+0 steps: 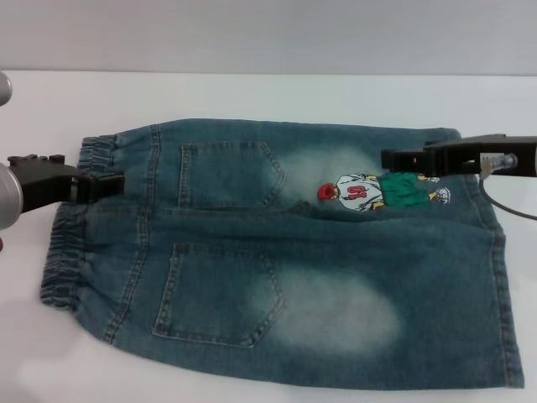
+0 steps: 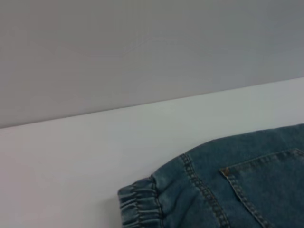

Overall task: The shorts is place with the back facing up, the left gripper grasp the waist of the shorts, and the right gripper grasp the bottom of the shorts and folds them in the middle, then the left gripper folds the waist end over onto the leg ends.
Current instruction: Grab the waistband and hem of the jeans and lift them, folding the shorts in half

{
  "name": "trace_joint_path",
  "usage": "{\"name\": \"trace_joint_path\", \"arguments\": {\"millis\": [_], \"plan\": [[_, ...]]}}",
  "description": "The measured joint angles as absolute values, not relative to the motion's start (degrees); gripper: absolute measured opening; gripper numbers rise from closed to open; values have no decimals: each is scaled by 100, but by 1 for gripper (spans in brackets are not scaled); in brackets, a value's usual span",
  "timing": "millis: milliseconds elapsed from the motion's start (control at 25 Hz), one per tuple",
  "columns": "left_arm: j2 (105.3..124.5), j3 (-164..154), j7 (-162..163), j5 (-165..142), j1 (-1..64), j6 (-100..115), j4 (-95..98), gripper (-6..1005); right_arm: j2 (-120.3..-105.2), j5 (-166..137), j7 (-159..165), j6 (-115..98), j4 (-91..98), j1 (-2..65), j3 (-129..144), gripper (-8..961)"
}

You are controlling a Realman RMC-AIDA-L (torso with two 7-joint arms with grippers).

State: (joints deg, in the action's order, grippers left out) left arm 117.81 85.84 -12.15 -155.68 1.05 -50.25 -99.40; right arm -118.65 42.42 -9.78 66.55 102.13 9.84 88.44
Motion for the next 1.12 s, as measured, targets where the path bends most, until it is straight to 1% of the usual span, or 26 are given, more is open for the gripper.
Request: {"name": "trace_joint_path", "arguments": {"millis": [360,800,1120], "plan": [[11782,8646,-1287,-15621,69,-5646,-10238,835,-11860,4229,-785,7795,10518,1014,8411,667],[11781,8832,-1286,-15928,111,-6776,-10524,832,-11877,4122,-393,8987,10978,751,7833,662],[11786,8861,-1243,-15989,123,-7196,-10515,829,-11915,3965,-414,8787,10929,468,7956,658]]}}
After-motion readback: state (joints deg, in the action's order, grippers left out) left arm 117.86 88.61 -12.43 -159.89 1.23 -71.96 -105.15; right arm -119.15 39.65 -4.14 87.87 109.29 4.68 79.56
